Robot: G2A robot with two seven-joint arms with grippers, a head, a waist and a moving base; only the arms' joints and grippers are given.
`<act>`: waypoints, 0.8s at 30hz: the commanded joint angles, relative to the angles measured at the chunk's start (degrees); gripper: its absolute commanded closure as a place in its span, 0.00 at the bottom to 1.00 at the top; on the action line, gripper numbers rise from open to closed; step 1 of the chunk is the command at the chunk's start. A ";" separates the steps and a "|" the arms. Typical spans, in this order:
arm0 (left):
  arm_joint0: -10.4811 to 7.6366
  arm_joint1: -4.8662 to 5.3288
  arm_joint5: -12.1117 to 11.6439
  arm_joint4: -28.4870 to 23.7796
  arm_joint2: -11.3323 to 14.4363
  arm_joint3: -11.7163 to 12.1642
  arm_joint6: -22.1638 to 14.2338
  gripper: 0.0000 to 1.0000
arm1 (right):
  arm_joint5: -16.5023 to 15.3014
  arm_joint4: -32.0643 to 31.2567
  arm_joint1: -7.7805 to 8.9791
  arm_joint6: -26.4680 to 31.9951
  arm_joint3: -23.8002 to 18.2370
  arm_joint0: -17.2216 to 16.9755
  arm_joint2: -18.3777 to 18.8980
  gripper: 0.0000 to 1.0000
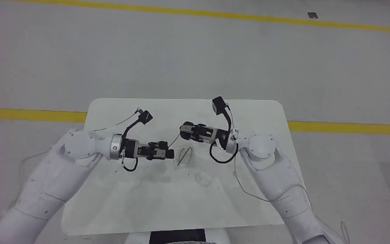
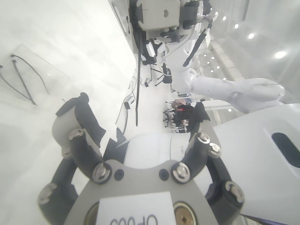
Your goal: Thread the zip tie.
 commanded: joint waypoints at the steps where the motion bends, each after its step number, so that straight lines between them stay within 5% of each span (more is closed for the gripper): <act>1: 0.95 -0.15 0.00 3.07 -1.21 -1.61 0.71 0.00 | 1.93 0.93 0.01 -0.23 0.16 -0.09 0.24 1.00; 6: 2.11 -0.54 0.00 5.13 -2.38 -3.86 1.45 0.00 | 5.97 3.48 -0.06 -1.37 0.45 -0.22 0.58 1.00; 15: 2.11 -0.54 0.00 5.13 -2.38 -3.86 1.45 0.00 | 6.23 3.95 -0.08 -1.55 0.44 -0.17 0.71 1.00; 19: 2.95 -0.59 0.00 8.58 -2.11 -3.87 7.33 0.00 | 6.36 4.61 -0.15 -2.62 0.46 -0.71 0.67 1.00; 24: 3.51 -0.53 0.00 13.14 -1.64 -7.78 11.56 0.00 | 9.59 7.32 -0.18 -3.86 0.65 -1.23 1.38 1.00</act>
